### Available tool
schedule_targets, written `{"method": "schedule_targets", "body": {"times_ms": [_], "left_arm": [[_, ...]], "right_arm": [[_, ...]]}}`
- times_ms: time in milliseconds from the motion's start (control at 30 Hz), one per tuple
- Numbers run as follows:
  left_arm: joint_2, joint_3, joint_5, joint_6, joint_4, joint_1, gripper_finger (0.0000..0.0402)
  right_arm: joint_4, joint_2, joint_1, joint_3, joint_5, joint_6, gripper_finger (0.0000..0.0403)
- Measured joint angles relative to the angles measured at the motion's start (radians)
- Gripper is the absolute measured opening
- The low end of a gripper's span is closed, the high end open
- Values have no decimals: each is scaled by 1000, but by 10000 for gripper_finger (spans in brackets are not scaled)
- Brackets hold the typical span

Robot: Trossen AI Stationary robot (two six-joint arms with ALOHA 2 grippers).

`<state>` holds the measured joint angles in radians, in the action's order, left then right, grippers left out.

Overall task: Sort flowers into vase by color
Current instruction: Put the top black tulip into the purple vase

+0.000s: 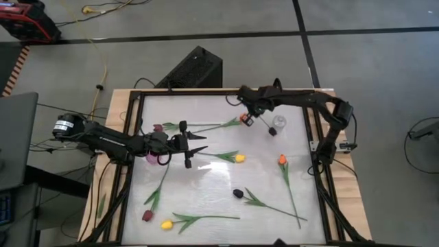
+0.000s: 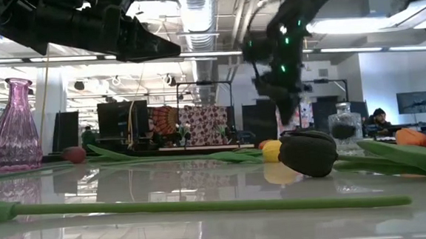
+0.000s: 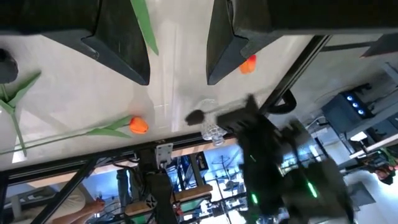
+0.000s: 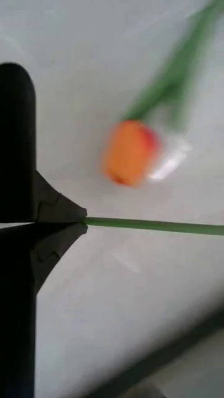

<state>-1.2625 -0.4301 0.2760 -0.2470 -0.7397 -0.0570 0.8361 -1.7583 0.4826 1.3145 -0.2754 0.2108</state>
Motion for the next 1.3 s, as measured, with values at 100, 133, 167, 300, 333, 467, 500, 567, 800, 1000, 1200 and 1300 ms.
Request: {"method": "schedule_targets", "body": {"times_ms": [100,133,167,300,333,467,500,567,800,1000,1200,1300], "left_arm": [[0,0,0,1,10,0,149],[0,0,1,1,12,0,149],[0,0,2,3,12,0,149],[0,0,40,17,17,0,149],[0,0,52,24,17,0,149],[0,0,97,48,17,0,149],[0,0,115,57,19,0,149],[14,0,189,76,54,-1,149],[241,1,441,140,326,0,149],[443,1,456,268,525,17,149],[588,1,441,433,669,50,149],[653,0,421,470,738,60,149]], "right_arm": [[-84,70,-18,16,-51,-23,15],[-123,93,-30,16,-52,-44,15],[-161,116,-46,16,-52,-69,16],[-295,186,-138,16,-49,-298,17],[-320,197,-165,16,-50,-369,17],[-424,214,-269,16,-128,-543,17],[-446,215,-290,16,-160,-576,17],[-494,216,-329,16,-225,-653,17],[-640,216,-428,16,-360,-938,17],[-859,198,-474,16,-353,-1246,17],[-1049,88,-482,16,-232,-1643,17],[-1190,1,-481,16,-215,-1967,17]]}}
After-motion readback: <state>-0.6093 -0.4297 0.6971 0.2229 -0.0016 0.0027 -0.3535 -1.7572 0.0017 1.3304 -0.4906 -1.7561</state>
